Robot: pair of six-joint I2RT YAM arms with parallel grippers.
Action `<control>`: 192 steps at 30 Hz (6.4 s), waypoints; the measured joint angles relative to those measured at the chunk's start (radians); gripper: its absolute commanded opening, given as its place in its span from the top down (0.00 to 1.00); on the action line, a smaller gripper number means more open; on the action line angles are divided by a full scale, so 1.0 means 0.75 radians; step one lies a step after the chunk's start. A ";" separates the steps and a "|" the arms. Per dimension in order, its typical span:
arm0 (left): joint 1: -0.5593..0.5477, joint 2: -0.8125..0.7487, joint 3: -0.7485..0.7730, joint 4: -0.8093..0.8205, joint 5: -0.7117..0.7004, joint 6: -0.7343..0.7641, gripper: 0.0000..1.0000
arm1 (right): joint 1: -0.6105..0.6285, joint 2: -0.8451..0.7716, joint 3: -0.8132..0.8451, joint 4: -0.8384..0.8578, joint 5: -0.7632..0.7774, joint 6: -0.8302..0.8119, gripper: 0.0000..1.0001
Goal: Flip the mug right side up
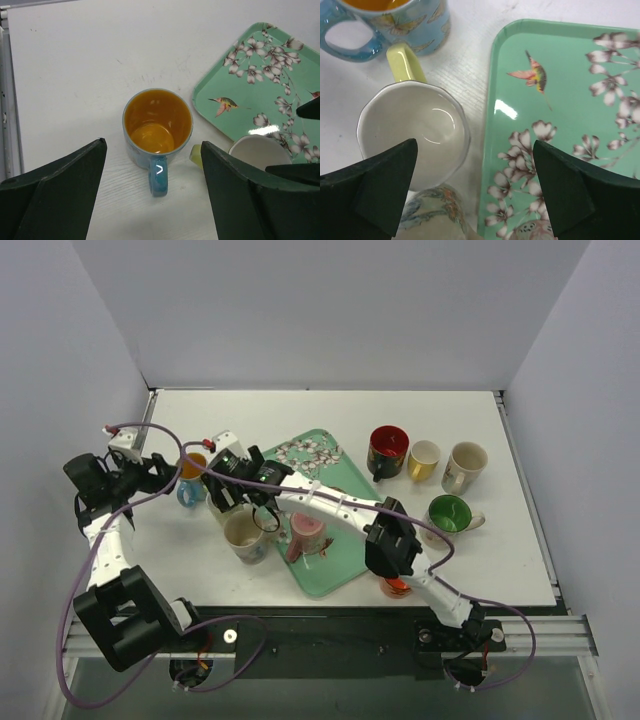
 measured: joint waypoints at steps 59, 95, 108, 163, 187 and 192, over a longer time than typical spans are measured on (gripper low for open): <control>-0.258 -0.123 0.112 -0.504 -0.091 0.082 0.13 | 0.065 -0.930 -1.348 -0.188 0.622 0.932 0.29; -0.417 -0.123 0.321 -0.652 0.073 -0.094 0.14 | -0.011 -1.276 -1.728 0.240 0.608 0.713 1.00; -0.734 -0.119 0.278 0.307 0.337 -1.508 0.12 | 0.005 -1.658 -1.606 0.500 0.466 0.332 1.00; -0.633 0.019 1.110 -1.248 -0.819 0.137 1.00 | 0.011 -1.277 -1.168 0.043 0.487 0.385 0.25; -0.173 0.282 0.312 -1.220 -0.897 0.681 0.63 | -0.116 -1.453 -1.411 -0.026 0.587 0.409 0.24; -0.167 0.271 0.310 -1.160 -0.856 0.702 0.40 | -0.196 -1.530 -1.499 -0.029 0.586 0.428 0.24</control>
